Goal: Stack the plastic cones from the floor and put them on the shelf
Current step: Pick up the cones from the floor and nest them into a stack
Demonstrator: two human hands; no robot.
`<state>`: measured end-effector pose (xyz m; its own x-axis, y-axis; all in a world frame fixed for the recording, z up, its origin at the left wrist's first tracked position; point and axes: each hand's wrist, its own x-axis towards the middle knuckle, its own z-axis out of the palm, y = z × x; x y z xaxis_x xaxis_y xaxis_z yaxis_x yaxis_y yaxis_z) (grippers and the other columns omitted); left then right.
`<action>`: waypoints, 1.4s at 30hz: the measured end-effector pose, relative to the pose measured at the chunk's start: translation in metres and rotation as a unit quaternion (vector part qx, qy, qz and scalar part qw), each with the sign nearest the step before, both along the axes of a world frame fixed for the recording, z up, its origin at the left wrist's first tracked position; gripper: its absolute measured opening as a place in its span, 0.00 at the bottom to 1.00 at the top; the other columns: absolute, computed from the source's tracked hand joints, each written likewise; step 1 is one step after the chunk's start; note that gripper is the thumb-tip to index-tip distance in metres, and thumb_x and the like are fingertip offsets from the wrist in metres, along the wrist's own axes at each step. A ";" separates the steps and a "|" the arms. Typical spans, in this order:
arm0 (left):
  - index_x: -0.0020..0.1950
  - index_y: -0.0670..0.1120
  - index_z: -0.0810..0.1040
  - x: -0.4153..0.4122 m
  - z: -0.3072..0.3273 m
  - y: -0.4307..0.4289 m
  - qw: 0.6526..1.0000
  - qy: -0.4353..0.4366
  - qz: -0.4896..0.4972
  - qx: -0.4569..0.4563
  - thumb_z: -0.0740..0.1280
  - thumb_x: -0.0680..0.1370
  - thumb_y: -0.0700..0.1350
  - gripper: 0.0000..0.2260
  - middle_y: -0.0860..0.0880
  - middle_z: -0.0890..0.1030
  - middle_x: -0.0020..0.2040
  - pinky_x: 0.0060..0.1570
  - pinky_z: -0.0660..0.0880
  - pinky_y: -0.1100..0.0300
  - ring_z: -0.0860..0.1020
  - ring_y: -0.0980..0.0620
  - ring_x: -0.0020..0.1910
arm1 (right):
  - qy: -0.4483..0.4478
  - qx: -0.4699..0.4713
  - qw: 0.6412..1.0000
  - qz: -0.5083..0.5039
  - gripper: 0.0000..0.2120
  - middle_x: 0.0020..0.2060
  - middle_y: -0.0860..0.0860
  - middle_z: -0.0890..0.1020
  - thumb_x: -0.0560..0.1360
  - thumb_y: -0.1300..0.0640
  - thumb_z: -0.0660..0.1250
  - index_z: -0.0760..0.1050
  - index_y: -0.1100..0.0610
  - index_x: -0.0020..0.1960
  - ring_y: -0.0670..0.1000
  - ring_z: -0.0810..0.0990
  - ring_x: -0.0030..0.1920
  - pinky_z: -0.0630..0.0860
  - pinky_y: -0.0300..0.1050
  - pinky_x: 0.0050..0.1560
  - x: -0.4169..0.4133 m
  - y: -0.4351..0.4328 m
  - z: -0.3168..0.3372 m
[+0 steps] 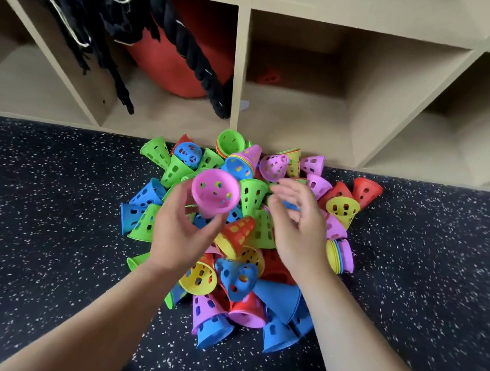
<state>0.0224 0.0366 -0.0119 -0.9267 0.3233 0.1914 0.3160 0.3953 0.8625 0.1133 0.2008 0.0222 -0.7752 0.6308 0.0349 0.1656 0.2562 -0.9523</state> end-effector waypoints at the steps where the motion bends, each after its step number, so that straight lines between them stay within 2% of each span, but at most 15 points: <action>1: 0.61 0.52 0.76 0.000 -0.003 0.001 1.000 -0.004 0.004 -0.001 0.80 0.71 0.49 0.22 0.54 0.81 0.53 0.50 0.79 0.58 0.80 0.58 0.51 | -0.006 0.017 0.997 -0.074 0.11 0.52 0.46 0.83 0.77 0.59 0.68 0.76 0.53 0.59 0.37 0.79 0.53 0.76 0.36 0.53 0.008 0.012 -0.010; 3: 0.60 0.53 0.76 0.002 -0.009 0.004 1.000 -0.014 0.006 0.000 0.80 0.71 0.48 0.22 0.53 0.80 0.53 0.50 0.79 0.58 0.80 0.55 0.52 | -0.072 0.086 0.972 -0.205 0.10 0.48 0.49 0.84 0.75 0.62 0.67 0.79 0.56 0.55 0.43 0.80 0.48 0.76 0.38 0.49 0.030 0.042 -0.030; 5: 0.59 0.54 0.75 0.008 -0.011 0.010 1.000 -0.013 -0.001 -0.004 0.81 0.70 0.47 0.22 0.51 0.80 0.53 0.48 0.76 0.67 0.80 0.58 0.50 | -0.191 0.145 0.934 -0.264 0.12 0.52 0.54 0.82 0.73 0.61 0.67 0.80 0.57 0.56 0.56 0.79 0.53 0.74 0.48 0.53 0.055 0.071 -0.045; 8: 0.59 0.52 0.76 0.018 -0.013 0.019 1.000 -0.026 -0.013 -0.002 0.81 0.69 0.48 0.23 0.52 0.80 0.51 0.43 0.73 0.74 0.80 0.62 0.47 | -0.354 0.134 0.893 -0.244 0.17 0.61 0.60 0.77 0.76 0.58 0.67 0.77 0.57 0.64 0.63 0.74 0.61 0.71 0.52 0.58 0.085 0.101 -0.060; 10: 0.59 0.51 0.77 0.024 -0.017 0.024 0.999 -0.031 -0.024 -0.004 0.81 0.69 0.51 0.23 0.52 0.80 0.51 0.43 0.74 0.71 0.81 0.59 0.47 | -0.385 0.146 0.895 -0.171 0.20 0.65 0.59 0.76 0.78 0.54 0.66 0.73 0.56 0.69 0.63 0.73 0.64 0.70 0.52 0.62 0.093 0.107 -0.068; 14: 0.58 0.55 0.75 0.037 -0.021 0.032 0.999 -0.001 -0.036 -0.025 0.82 0.69 0.49 0.23 0.56 0.79 0.50 0.47 0.77 0.58 0.80 0.51 0.49 | -0.316 0.182 0.927 -0.093 0.20 0.61 0.55 0.81 0.79 0.55 0.66 0.72 0.53 0.71 0.60 0.76 0.59 0.73 0.51 0.59 0.081 0.108 -0.076; 17: 0.58 0.54 0.74 0.044 -0.019 0.036 0.998 0.018 -0.047 -0.032 0.82 0.69 0.47 0.23 0.61 0.76 0.49 0.47 0.74 0.62 0.78 0.52 0.47 | -0.316 0.196 0.924 -0.093 0.19 0.57 0.56 0.79 0.78 0.55 0.67 0.75 0.54 0.68 0.60 0.76 0.58 0.74 0.50 0.56 0.069 0.114 -0.080; 19: 0.58 0.52 0.76 0.047 -0.020 0.037 0.998 0.020 -0.050 -0.039 0.81 0.69 0.47 0.22 0.57 0.76 0.48 0.47 0.74 0.62 0.77 0.53 0.48 | -0.330 0.186 0.921 -0.088 0.13 0.53 0.55 0.77 0.77 0.57 0.67 0.80 0.54 0.61 0.59 0.77 0.56 0.74 0.48 0.53 0.068 0.117 -0.084; 22: 0.59 0.49 0.77 0.049 -0.022 0.038 0.996 0.015 -0.055 -0.062 0.81 0.69 0.46 0.22 0.54 0.77 0.50 0.47 0.71 0.63 0.75 0.55 0.48 | -0.298 0.177 0.932 -0.103 0.06 0.50 0.53 0.79 0.76 0.59 0.68 0.84 0.54 0.50 0.57 0.78 0.50 0.71 0.44 0.46 0.071 0.116 -0.086; 26: 0.59 0.50 0.78 0.048 -0.022 0.045 0.994 -0.010 -0.044 -0.103 0.80 0.69 0.51 0.22 0.53 0.78 0.50 0.43 0.69 0.60 0.75 0.54 0.47 | -0.132 0.209 0.948 -0.200 0.07 0.46 0.53 0.84 0.76 0.62 0.68 0.83 0.57 0.51 0.56 0.81 0.45 0.71 0.38 0.46 0.077 0.106 -0.067; 29: 0.59 0.51 0.78 0.047 -0.022 0.051 0.993 -0.017 -0.028 -0.111 0.79 0.69 0.53 0.21 0.53 0.80 0.50 0.44 0.74 0.55 0.78 0.51 0.48 | 0.021 0.249 0.941 -0.230 0.07 0.45 0.56 0.83 0.76 0.66 0.69 0.82 0.63 0.52 0.52 0.79 0.39 0.69 0.24 0.43 0.073 0.096 -0.035; 31: 0.59 0.51 0.78 0.047 -0.020 0.055 0.993 -0.025 -0.021 -0.112 0.79 0.70 0.54 0.21 0.53 0.80 0.49 0.46 0.77 0.51 0.79 0.50 0.48 | 0.091 0.288 0.935 -0.185 0.06 0.45 0.57 0.83 0.76 0.67 0.69 0.83 0.65 0.52 0.52 0.80 0.41 0.72 0.27 0.45 0.063 0.089 -0.014; 34: 0.60 0.52 0.78 0.048 -0.017 0.059 0.994 -0.032 -0.018 -0.107 0.78 0.70 0.56 0.21 0.54 0.80 0.50 0.47 0.77 0.51 0.79 0.51 0.49 | 0.140 0.363 0.918 -0.078 0.07 0.46 0.57 0.83 0.77 0.65 0.69 0.84 0.64 0.52 0.56 0.82 0.45 0.78 0.43 0.50 0.047 0.077 0.007; 36: 0.60 0.53 0.78 0.048 -0.014 0.062 0.994 -0.033 -0.017 -0.103 0.77 0.71 0.56 0.21 0.55 0.80 0.50 0.47 0.76 0.52 0.78 0.52 0.49 | 0.149 0.374 0.915 -0.018 0.07 0.47 0.56 0.83 0.77 0.65 0.69 0.84 0.64 0.52 0.57 0.82 0.46 0.79 0.50 0.50 0.040 0.067 0.010; 42: 0.60 0.52 0.78 0.045 -0.009 0.066 0.995 -0.024 -0.016 -0.094 0.78 0.70 0.55 0.21 0.56 0.79 0.49 0.42 0.74 0.56 0.78 0.53 0.47 | 0.132 0.362 0.922 0.038 0.07 0.46 0.56 0.82 0.78 0.63 0.69 0.85 0.62 0.52 0.57 0.82 0.47 0.78 0.51 0.49 0.036 0.045 -0.010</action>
